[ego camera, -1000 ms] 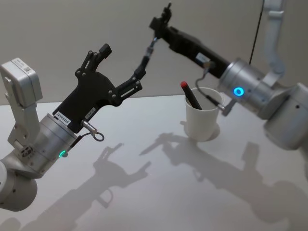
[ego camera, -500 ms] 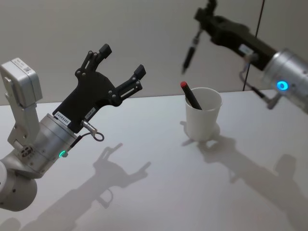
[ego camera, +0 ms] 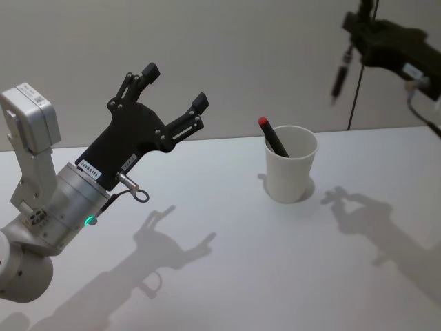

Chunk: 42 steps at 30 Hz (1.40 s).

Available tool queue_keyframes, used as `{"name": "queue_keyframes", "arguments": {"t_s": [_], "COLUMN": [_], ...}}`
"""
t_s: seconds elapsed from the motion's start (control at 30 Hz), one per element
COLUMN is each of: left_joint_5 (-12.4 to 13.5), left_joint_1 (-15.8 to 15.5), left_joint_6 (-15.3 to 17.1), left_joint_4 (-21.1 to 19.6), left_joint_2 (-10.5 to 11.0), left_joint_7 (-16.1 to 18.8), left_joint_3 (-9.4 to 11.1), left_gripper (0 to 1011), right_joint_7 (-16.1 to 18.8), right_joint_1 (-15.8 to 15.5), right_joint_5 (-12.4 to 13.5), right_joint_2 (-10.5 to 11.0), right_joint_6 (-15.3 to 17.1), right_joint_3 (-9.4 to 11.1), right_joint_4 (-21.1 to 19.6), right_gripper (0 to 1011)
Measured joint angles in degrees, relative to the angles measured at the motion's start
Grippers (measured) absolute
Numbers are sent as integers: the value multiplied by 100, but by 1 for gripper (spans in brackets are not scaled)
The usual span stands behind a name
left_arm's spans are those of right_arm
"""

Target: Place the pen into the pen holder.

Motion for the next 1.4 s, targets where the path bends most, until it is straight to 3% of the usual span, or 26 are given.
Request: {"name": "queue_keyframes", "arguments": {"t_s": [0.17, 0.4, 0.7, 0.83, 0.9, 1.03, 1.4], "left_joint_5": [0, 0, 0, 0, 0, 0, 1], "left_joint_1": [0, 0, 0, 0, 0, 0, 0], "left_joint_6": [0, 0, 0, 0, 0, 0, 0], "left_joint_4": [0, 0, 0, 0, 0, 0, 0], "left_joint_2": [0, 0, 0, 0, 0, 0, 0], "left_joint_7": [0, 0, 0, -1, 0, -1, 0], "left_joint_3": [0, 0, 0, 0, 0, 0, 0], "left_gripper": [1001, 1001, 1001, 1001, 1001, 1001, 1001], "right_joint_7": [-161, -203, 105, 360, 397, 633, 800], "right_joint_1": [-69, -31, 258, 512, 540, 815, 1073], "right_joint_5": [-215, -424, -577, -639, -650, -731, -885], "right_joint_2": [200, 185, -241, -603, -642, -1016, -1379], "right_joint_6": [102, 143, -42, -207, -237, -419, -563], "right_joint_3": [68, 43, -182, -359, -377, -562, -762], "right_joint_4": [-147, -119, 414, 944, 1007, 1671, 2357], "right_gripper": [130, 130, 130, 130, 130, 130, 130]}}
